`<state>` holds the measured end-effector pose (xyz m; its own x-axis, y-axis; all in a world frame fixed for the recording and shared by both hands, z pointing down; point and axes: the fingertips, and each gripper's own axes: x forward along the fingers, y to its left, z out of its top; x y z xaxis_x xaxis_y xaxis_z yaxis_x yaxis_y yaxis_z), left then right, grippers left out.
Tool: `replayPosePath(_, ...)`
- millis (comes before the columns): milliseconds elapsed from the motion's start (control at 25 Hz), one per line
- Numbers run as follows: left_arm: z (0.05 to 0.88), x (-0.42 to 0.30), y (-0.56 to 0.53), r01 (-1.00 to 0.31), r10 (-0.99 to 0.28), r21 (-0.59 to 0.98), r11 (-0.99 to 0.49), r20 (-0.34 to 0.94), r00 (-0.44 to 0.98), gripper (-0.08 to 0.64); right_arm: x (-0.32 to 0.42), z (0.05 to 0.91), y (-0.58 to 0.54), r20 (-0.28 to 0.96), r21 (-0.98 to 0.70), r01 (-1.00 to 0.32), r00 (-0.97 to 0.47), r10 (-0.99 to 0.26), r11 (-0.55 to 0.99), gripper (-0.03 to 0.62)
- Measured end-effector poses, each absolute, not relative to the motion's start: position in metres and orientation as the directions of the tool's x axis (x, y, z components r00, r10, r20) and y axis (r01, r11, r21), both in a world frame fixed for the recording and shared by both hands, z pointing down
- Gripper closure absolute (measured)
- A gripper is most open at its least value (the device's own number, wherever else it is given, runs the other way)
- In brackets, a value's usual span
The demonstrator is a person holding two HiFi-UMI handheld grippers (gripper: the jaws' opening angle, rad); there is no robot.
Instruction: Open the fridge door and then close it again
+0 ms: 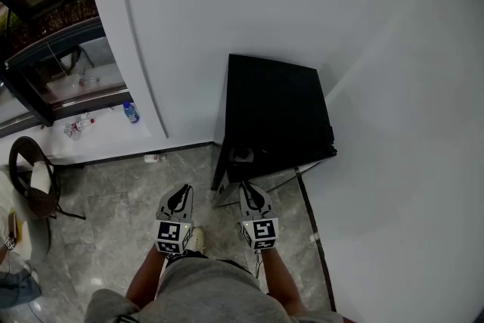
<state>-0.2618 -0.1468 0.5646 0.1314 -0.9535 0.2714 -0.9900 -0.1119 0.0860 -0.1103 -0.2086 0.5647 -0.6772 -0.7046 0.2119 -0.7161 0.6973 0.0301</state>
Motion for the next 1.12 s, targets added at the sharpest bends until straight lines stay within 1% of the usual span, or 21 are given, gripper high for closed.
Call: replayPosePath(1120, 0.574, -0.307, -0.199, -0.985, -0.949, 0.097, -0.142, 0.27, 0.163, 0.534, -0.138, 0.567, -0.263, 0.216, 0.055, -0.759, -0.625, -0.75, 0.649, 0.545)
